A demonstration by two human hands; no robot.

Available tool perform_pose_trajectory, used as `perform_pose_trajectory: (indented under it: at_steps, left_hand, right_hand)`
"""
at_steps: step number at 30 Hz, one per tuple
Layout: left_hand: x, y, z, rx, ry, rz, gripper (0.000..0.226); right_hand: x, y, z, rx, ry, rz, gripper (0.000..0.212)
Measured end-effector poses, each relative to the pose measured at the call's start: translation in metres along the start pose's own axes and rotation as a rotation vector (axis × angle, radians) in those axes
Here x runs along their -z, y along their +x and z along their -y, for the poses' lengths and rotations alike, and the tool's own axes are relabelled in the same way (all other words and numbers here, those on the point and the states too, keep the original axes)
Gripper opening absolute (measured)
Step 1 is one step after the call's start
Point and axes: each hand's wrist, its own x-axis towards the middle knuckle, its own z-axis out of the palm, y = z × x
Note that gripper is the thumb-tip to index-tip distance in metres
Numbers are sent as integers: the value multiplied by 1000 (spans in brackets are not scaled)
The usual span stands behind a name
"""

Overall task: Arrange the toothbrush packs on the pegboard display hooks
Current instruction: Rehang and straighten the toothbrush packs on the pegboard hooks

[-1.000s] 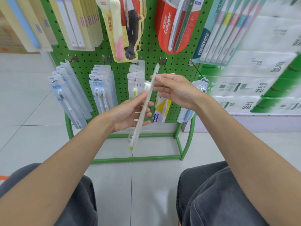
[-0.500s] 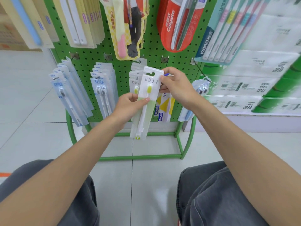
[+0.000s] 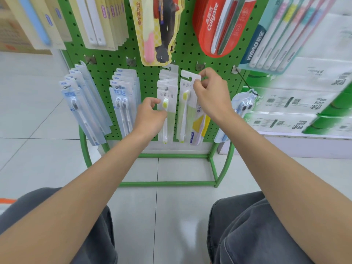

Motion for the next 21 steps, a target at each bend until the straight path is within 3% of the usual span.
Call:
perform_pose_trajectory:
  at_steps: [8, 14, 21]
  left_hand:
    - [-9, 7, -1, -129, 202, -17, 46]
    - [-11, 9, 3, -194, 286, 2, 53]
    - [-11, 15, 4, -187, 262, -34, 53]
  right_hand:
    - [-18, 40, -7, -48, -225, -104, 22]
    - [-20, 68, -12, -68, -331, -29, 19]
    - [-17, 93, -11, -39, -249, 181, 28]
